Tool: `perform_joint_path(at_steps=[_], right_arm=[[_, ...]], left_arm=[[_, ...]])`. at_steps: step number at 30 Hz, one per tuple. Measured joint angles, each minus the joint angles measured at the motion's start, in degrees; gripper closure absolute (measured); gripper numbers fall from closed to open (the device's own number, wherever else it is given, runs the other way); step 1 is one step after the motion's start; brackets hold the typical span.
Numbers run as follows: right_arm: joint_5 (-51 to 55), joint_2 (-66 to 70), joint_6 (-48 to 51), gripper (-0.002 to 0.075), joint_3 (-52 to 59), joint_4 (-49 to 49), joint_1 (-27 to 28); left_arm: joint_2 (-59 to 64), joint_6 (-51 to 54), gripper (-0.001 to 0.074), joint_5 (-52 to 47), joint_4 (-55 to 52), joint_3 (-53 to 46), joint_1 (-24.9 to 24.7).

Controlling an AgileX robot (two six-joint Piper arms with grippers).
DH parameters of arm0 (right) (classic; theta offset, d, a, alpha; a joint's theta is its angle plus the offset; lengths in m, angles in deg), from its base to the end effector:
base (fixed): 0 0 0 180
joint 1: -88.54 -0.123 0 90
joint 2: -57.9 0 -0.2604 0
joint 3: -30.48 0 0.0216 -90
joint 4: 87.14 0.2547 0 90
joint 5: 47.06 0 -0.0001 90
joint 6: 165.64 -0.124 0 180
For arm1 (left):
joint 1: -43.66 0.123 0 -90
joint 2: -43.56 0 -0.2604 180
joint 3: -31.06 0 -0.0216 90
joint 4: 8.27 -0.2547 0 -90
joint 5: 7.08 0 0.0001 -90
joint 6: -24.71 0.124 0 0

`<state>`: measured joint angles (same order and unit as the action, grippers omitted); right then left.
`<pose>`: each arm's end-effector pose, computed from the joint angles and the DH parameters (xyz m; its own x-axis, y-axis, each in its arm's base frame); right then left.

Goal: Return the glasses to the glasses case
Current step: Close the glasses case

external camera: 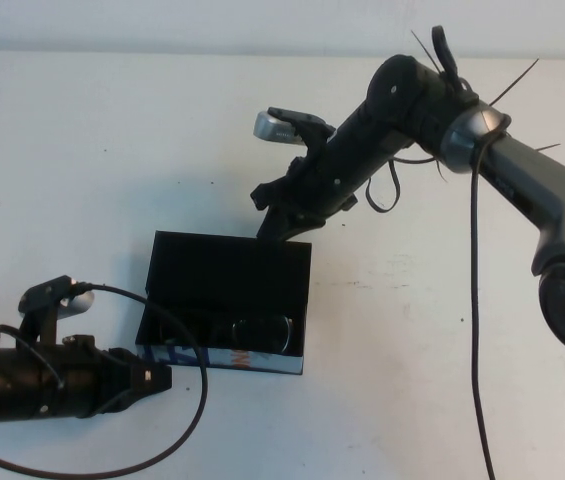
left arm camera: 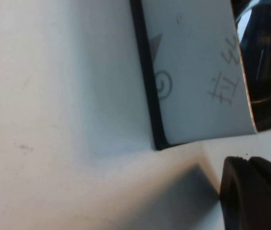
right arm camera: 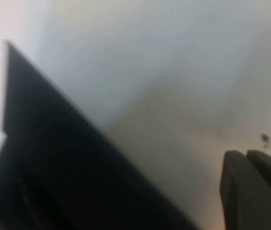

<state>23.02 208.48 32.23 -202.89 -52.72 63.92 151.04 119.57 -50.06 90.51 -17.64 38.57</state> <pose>0.4380 0.2732 0.1396 -0.8282 -0.4564 -0.3252 -0.5604 0.6719 0.4844 0.2409 -0.1054 0.0694 -0.8907 -0.0119 -0.4544 0.3132 0.7084 -0.6326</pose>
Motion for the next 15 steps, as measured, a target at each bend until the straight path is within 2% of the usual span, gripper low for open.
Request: perform_joint_path(at_steps=[4, 15], right_arm=[[-0.1, -4.0, 0.3, 0.0737, 2.7, -0.1, -1.4], [-0.1, -13.1, 2.3, 0.0737, 19.5, -2.4, -5.0]], left_arm=[[0.0, 0.0, 0.0738, 0.0, 0.0, 0.0, 0.0], [0.0, 1.1, 0.0738, 0.1, 0.0, 0.0, 0.0]])
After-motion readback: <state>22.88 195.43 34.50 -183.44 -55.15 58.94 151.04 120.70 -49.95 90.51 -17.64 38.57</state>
